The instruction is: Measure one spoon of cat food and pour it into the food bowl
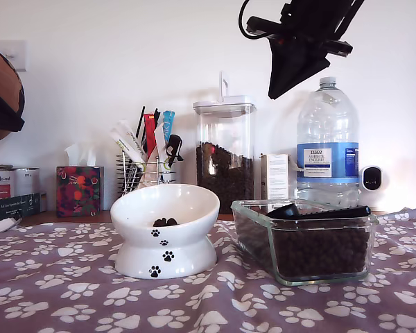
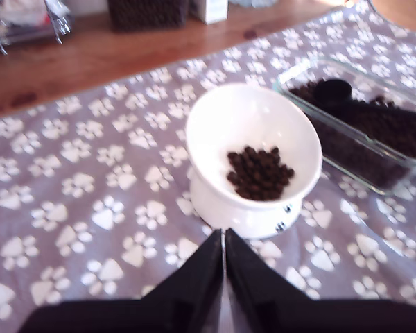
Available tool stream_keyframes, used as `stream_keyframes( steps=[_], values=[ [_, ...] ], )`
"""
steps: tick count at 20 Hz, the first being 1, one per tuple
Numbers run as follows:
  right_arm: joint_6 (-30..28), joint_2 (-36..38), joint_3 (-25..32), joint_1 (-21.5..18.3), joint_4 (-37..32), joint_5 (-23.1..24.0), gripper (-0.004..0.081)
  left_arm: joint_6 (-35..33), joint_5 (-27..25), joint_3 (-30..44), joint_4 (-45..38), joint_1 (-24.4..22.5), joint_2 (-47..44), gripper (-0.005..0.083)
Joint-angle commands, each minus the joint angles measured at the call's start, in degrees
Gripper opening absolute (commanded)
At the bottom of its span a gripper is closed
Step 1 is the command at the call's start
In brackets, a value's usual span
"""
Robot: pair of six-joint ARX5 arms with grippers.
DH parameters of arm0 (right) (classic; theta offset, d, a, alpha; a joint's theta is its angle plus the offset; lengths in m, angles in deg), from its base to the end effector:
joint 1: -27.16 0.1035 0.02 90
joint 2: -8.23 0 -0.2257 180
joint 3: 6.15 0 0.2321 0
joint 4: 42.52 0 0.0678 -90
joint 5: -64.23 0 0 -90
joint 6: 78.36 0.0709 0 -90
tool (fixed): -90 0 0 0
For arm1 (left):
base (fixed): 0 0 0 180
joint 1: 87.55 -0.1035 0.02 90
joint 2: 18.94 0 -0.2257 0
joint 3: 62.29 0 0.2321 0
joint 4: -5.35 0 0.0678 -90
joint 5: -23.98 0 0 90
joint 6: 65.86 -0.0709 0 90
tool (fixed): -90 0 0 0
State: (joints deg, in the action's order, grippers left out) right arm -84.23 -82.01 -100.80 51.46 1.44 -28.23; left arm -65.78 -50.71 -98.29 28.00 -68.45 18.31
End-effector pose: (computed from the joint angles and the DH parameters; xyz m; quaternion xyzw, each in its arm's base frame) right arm 0.3262 0.1506 0.2588 -0.1109 0.3206 0.2345 0.9110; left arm 0.1799 -0.0821 0.1799 0.0062 0.2071 -0.2892 0.9346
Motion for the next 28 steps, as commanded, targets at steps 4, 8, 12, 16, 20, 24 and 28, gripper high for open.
stream_keyframes(
  steps=[4,8,12,16,20,24,28],
  values=[
    [0.00,14.53,20.87,-0.04,-17.62,2.10,-0.0011,-0.59,0.02,0.15,-1.66,0.15,0.22,-0.0019],
    [-0.02,27.02,33.29,-0.04,-26.84,2.91,-0.0011,-0.09,-0.33,0.15,-3.87,0.15,-0.50,-0.0019],
    [0.04,38.23,42.69,-0.04,-30.60,2.95,-0.0011,0.11,-1.99,0.15,-3.89,0.17,-4.31,-0.0019],
    [1.57,48.13,49.96,0.07,-31.30,2.97,-0.0011,1.62,-2.80,0.17,-2.89,0.20,-9.79,-0.0019],
    [3.04,58.01,55.25,0.20,-29.27,3.50,-0.0011,1.64,-2.82,0.17,0.28,0.20,-13.81,-0.0019],
    [4.22,65.59,57.22,0.61,-21.44,7.13,-0.0011,1.62,-2.91,0.17,1.55,0.20,-15.26,-0.0019],
    [7.63,68.91,57.20,0.81,-13.25,7.45,-0.0011,1.64,-2.51,0.17,2.62,0.20,-15.23,-0.0019]
  ],
)
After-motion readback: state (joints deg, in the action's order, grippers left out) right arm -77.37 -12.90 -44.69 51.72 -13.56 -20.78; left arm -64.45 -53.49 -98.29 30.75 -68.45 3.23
